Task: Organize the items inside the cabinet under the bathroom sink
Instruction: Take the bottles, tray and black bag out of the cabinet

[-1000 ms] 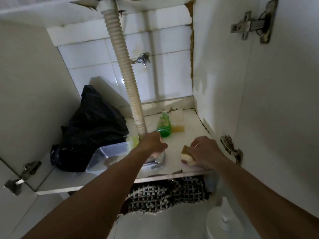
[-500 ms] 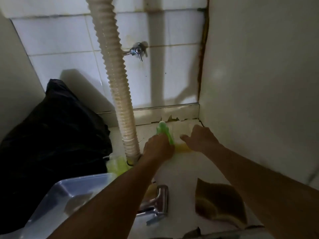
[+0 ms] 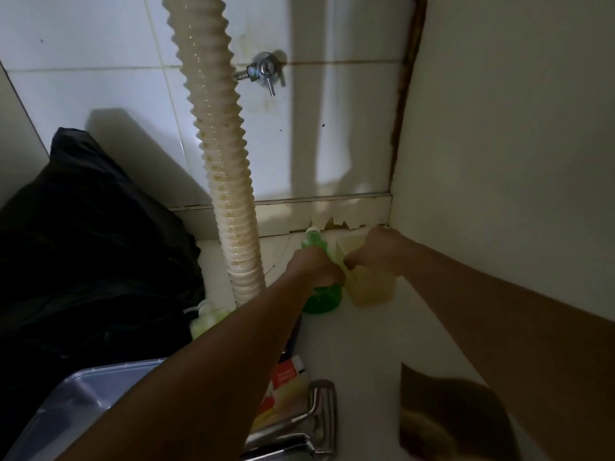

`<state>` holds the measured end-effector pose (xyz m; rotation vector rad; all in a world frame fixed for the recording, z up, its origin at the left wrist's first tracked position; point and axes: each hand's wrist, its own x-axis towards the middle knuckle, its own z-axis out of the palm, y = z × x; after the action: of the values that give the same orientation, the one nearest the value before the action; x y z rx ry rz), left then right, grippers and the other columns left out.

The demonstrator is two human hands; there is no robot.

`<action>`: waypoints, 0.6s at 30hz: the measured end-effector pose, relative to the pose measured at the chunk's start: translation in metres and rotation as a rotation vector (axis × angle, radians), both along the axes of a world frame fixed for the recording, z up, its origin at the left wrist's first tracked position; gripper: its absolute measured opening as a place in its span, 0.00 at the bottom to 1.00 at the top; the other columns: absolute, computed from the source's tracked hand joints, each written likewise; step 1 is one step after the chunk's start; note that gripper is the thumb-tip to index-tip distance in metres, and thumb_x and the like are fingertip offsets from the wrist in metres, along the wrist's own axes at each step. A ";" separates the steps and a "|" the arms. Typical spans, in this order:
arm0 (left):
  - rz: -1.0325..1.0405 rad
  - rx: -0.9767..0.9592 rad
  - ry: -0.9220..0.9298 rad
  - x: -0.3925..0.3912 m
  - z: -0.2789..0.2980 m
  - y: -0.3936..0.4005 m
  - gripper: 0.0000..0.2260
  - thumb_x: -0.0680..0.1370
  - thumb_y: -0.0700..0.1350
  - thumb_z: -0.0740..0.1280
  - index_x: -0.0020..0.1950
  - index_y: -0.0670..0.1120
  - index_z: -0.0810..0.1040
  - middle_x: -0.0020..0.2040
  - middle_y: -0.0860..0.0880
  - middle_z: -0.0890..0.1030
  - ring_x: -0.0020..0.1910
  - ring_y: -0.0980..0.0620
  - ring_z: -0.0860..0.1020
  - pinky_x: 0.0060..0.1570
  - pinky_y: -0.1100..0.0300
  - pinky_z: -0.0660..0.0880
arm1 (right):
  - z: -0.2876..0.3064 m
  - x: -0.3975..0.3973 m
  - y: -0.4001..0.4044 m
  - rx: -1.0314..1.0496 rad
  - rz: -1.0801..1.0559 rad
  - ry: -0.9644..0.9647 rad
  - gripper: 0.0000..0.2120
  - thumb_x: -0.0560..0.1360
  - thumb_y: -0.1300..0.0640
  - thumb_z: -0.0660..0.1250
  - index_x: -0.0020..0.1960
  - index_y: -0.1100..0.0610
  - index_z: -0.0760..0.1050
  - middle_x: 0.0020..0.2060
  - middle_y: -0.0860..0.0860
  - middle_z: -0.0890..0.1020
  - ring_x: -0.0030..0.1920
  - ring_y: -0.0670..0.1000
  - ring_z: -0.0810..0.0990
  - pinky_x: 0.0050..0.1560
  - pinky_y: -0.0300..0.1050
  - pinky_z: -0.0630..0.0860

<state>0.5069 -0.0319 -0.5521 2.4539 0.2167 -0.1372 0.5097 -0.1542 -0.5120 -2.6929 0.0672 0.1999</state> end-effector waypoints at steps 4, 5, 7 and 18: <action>0.087 -0.086 0.020 0.004 0.002 -0.002 0.21 0.73 0.46 0.72 0.62 0.39 0.71 0.45 0.46 0.74 0.41 0.51 0.76 0.33 0.64 0.71 | -0.004 -0.007 -0.006 -0.017 0.013 -0.009 0.30 0.66 0.50 0.75 0.62 0.62 0.70 0.42 0.52 0.75 0.45 0.53 0.77 0.41 0.43 0.76; 0.106 -0.097 0.026 0.004 0.001 -0.004 0.22 0.72 0.47 0.73 0.61 0.40 0.71 0.43 0.47 0.73 0.39 0.52 0.75 0.31 0.65 0.69 | -0.008 -0.009 -0.005 -0.029 0.008 -0.012 0.35 0.66 0.49 0.75 0.67 0.62 0.66 0.48 0.54 0.76 0.50 0.54 0.77 0.46 0.45 0.76; 0.135 -0.119 0.023 0.004 -0.001 -0.006 0.24 0.71 0.46 0.74 0.62 0.40 0.71 0.43 0.47 0.73 0.40 0.52 0.76 0.30 0.65 0.69 | -0.016 -0.014 -0.006 -0.052 0.010 -0.037 0.43 0.68 0.48 0.74 0.73 0.63 0.56 0.62 0.57 0.72 0.60 0.57 0.74 0.53 0.47 0.74; 0.050 0.036 0.066 -0.017 0.013 -0.012 0.24 0.71 0.43 0.74 0.63 0.39 0.70 0.49 0.44 0.74 0.48 0.48 0.76 0.44 0.61 0.75 | -0.023 -0.066 -0.062 0.679 -0.329 -0.043 0.36 0.66 0.45 0.73 0.66 0.64 0.67 0.53 0.58 0.76 0.50 0.56 0.77 0.45 0.48 0.77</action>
<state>0.4894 -0.0441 -0.5391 2.4796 0.3122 -0.1944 0.4442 -0.2160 -0.5351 -1.9733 0.3577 0.0465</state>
